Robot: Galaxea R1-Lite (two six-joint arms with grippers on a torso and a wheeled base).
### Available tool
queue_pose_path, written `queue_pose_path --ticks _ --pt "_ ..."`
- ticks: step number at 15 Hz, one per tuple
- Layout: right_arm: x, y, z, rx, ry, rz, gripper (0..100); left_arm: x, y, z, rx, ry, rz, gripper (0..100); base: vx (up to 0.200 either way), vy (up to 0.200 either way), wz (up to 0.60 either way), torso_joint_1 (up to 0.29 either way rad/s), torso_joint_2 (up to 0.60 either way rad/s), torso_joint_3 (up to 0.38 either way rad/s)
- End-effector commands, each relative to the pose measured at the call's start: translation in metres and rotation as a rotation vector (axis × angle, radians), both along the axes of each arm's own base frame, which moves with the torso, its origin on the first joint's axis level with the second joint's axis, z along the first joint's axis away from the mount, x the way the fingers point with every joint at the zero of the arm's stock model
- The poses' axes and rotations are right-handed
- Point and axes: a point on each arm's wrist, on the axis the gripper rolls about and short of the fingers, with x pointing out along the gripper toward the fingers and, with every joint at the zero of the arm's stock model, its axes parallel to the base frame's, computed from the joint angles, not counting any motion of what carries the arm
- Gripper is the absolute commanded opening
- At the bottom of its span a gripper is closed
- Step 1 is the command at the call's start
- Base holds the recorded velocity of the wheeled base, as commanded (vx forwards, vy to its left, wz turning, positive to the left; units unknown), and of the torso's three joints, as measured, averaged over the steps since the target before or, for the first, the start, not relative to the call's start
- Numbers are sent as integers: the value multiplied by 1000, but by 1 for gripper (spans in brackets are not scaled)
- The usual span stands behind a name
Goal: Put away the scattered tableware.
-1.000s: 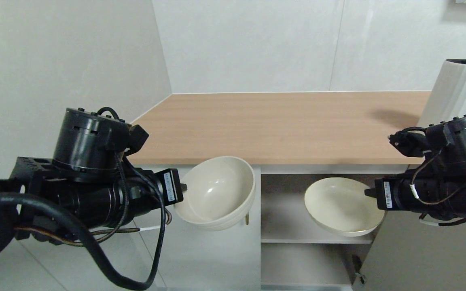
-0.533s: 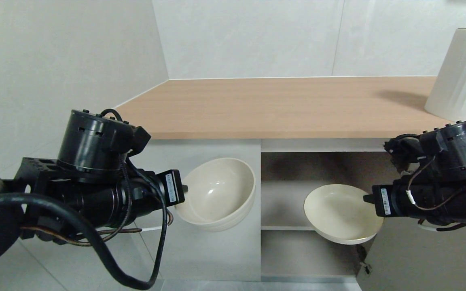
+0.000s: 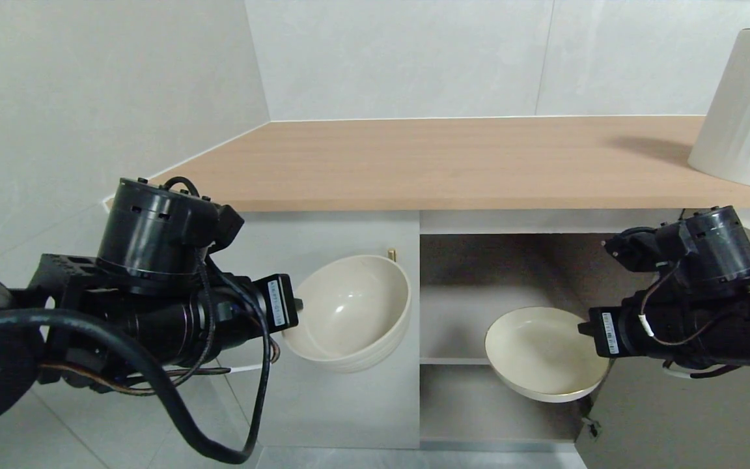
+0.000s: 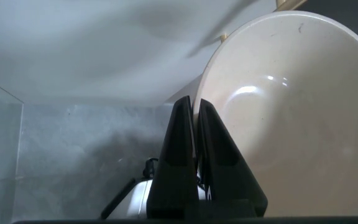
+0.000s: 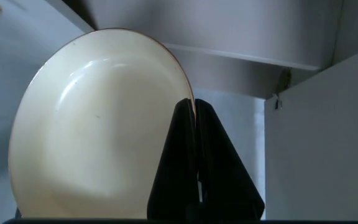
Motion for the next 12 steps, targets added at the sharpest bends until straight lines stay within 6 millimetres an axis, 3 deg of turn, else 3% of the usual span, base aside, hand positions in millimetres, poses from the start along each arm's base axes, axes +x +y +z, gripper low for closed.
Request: queue_pose_path --ticks 1,4,7,12 --pt "8 15 -23 -36 75 35 0 1 0 -1 3 2 0 0 0 0 0 0 0 0" --pt "30 37 -69 -76 170 43 0 1 0 -1 3 4 -1 0 0 0 0 0 0 0" --pt "56 46 -113 -26 175 -26 0 1 -1 -2 4 6 1 0 0 0 0 0 0 0" --pt "115 31 -174 -9 -2 -236 0 2 -1 -3 7 9 0 0 0 0 0 0 0 0"
